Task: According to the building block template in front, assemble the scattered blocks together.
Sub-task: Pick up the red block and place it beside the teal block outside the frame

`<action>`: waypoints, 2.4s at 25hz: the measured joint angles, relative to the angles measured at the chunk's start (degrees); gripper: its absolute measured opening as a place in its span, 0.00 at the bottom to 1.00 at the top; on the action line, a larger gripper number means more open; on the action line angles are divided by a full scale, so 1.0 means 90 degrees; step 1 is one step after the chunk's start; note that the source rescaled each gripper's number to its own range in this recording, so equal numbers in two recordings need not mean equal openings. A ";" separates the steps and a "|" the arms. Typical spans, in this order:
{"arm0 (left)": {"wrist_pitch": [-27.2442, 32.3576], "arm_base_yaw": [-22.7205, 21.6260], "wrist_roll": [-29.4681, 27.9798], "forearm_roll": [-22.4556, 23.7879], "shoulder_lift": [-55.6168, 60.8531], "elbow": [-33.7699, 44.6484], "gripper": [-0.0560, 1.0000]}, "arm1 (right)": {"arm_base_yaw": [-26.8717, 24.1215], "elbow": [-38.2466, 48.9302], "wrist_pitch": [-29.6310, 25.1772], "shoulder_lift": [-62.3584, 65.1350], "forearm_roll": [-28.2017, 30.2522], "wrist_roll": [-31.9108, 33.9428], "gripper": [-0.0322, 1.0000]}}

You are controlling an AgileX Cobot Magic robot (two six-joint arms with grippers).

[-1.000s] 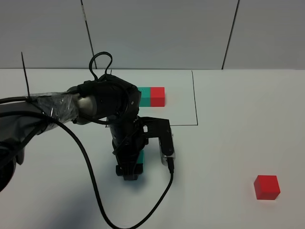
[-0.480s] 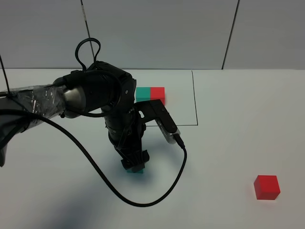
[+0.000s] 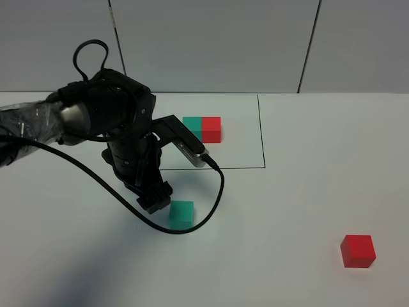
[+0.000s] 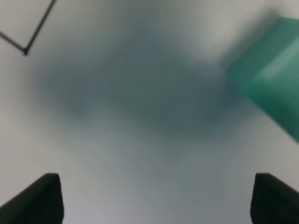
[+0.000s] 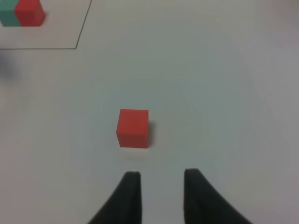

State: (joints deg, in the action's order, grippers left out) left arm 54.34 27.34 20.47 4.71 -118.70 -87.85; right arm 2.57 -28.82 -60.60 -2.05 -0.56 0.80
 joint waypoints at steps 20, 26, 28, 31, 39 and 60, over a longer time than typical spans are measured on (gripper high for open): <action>0.0316 -0.0237 0.0979 -0.1220 0.0899 0.0002 0.94 | 0.0000 0.0000 0.0000 0.0000 0.0000 0.0000 0.03; 0.0420 -0.0237 0.0658 -0.0799 0.1494 0.0211 0.94 | 0.0000 0.0000 0.0000 0.0000 0.0000 0.0006 0.03; 0.0342 -0.0237 0.0641 -0.0657 0.1692 0.0501 0.93 | 0.0000 0.0000 0.0000 0.0000 0.0000 0.0006 0.03; 0.0097 -0.0231 0.0626 -0.0438 0.2041 0.1087 0.93 | 0.0000 0.0000 0.0000 0.0000 0.0000 0.0000 0.03; -0.0826 -0.0231 0.0430 -0.0310 0.3357 0.2788 0.93 | 0.0000 0.0000 0.0000 0.0000 0.0000 0.0000 0.03; -0.1379 -0.0231 -0.0587 -0.0310 0.7027 0.5378 0.93 | 0.0000 0.0000 0.0000 0.0000 0.0000 0.0000 0.03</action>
State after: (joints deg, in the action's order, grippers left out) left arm 41.93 25.26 15.19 1.92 -55.45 -39.44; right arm 2.57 -28.82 -60.60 -2.05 -0.56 0.80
